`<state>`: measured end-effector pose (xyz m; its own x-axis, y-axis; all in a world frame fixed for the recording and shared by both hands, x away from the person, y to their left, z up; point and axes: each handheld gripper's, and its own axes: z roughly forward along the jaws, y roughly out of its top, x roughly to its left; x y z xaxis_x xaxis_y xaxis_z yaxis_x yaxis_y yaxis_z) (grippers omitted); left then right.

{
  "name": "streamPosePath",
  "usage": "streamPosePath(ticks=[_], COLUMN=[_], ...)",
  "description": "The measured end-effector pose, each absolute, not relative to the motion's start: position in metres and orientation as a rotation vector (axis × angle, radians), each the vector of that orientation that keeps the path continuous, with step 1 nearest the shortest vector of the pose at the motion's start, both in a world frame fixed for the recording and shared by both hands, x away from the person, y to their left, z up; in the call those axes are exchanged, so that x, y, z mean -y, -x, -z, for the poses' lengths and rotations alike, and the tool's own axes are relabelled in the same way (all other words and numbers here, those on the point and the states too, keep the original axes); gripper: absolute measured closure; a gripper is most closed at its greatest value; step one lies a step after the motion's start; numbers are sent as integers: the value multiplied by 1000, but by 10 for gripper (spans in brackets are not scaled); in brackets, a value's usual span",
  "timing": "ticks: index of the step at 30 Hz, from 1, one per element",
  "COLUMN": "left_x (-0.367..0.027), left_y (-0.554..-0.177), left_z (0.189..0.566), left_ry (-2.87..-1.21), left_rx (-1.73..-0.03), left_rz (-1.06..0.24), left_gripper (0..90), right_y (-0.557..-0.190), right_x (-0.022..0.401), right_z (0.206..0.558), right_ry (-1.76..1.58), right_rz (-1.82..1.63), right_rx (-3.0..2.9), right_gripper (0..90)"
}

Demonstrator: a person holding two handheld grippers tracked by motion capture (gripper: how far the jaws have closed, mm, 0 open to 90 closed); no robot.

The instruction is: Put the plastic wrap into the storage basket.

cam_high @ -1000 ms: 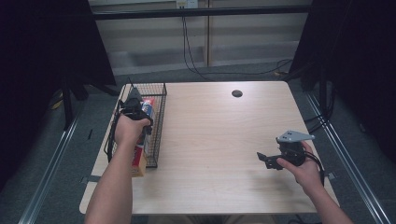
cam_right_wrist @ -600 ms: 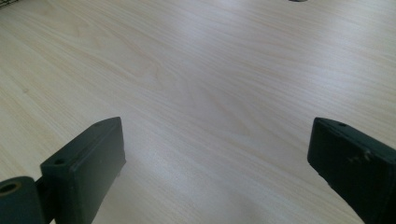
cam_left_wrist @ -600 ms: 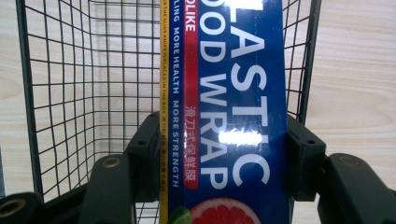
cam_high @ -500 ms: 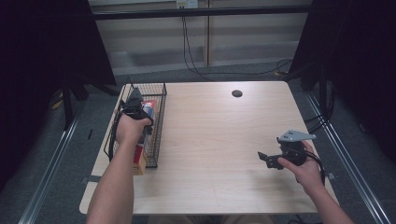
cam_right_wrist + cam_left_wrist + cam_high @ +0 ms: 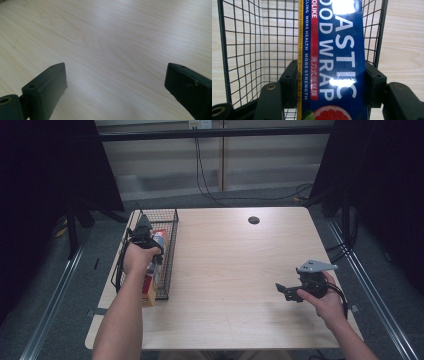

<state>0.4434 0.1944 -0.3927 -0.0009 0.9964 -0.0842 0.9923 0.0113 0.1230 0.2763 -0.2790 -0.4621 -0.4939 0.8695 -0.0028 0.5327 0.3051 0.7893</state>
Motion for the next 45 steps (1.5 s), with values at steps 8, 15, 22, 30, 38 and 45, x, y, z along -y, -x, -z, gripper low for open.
streamPosePath(ticks=[8, 15, 22, 30, 38, 45], left_x=[-195, -195, -197, -197, -196, -194], left_y=[-443, -443, -440, -436, -431, -426], left_z=[394, 394, 392, 375, 362, 350], left_ry=[-2105, -2112, -2082, -2057, -2051, -2046], left_rx=[-2123, -2116, -2098, -2049, -2013, -1962], left_rz=[-57, -52, -49, -60, -49, -50], left_gripper=[419, 413, 380, 300, 237, 210], right_y=[-276, -276, -274, -274, -273, -273], right_x=[277, 277, 277, 278, 276, 276], right_z=[463, 463, 462, 461, 460, 460], right_ry=[-1247, -1241, -1241, -1229, -1229, -1231], right_rz=[-1049, -1044, -1044, -1048, -1042, -1038], right_rx=[-2153, -2158, -2153, -2150, -2150, -2146], right_gripper=[41, 41, 42, 42, 42, 42])
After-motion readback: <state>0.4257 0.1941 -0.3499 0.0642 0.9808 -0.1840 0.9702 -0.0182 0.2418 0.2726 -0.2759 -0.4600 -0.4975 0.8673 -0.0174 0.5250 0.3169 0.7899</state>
